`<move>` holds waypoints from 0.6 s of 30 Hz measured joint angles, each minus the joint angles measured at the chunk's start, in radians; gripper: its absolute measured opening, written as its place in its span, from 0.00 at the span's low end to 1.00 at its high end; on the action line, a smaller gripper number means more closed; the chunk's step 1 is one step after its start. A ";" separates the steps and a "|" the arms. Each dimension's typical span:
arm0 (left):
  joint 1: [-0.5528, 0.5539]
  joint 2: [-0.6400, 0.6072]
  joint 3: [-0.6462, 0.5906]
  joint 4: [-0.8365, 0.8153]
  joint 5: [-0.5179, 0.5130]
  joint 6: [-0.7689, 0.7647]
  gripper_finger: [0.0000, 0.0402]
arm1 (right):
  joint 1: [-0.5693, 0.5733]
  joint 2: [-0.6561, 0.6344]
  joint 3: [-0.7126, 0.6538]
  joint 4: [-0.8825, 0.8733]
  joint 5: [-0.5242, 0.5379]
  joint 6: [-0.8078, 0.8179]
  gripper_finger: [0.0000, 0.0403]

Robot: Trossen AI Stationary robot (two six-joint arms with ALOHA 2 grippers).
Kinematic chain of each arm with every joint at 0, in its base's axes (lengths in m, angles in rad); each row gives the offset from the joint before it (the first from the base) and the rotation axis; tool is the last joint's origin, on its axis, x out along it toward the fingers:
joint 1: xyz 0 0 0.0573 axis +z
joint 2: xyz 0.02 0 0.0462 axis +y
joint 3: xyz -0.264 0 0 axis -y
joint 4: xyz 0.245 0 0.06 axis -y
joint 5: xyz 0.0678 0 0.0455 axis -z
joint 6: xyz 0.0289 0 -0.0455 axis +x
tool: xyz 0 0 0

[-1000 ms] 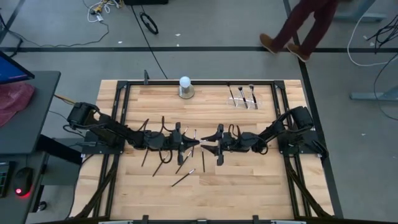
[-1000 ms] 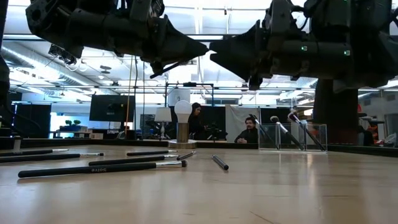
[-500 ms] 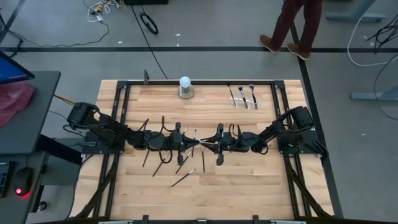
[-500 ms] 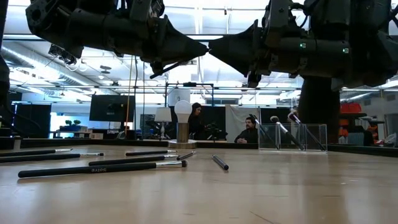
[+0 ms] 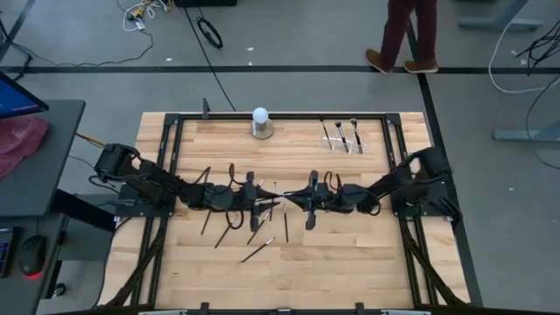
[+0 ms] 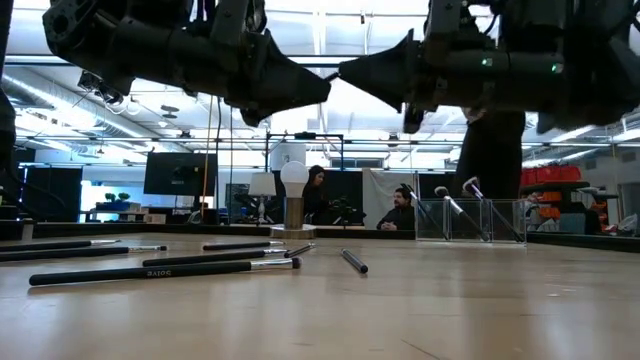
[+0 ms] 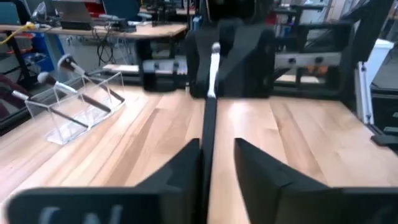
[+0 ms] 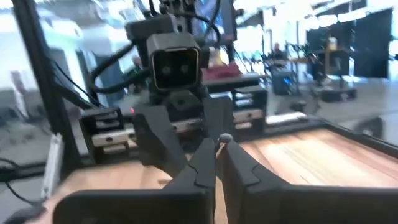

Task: Put items in baskets/containers
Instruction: Put the silver eyeshadow brush into the transparent organizer

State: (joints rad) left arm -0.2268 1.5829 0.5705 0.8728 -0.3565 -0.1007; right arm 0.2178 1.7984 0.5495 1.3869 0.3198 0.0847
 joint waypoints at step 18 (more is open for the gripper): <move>0.001 0.001 0.000 -0.078 -0.034 -0.047 0.52 | -0.170 -0.799 0.218 -1.713 0.398 0.227 0.01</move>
State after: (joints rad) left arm -0.2261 1.5841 0.5705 0.7952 -0.3903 -0.1474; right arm 0.0478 0.9993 0.7672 -0.3266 0.7180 0.3119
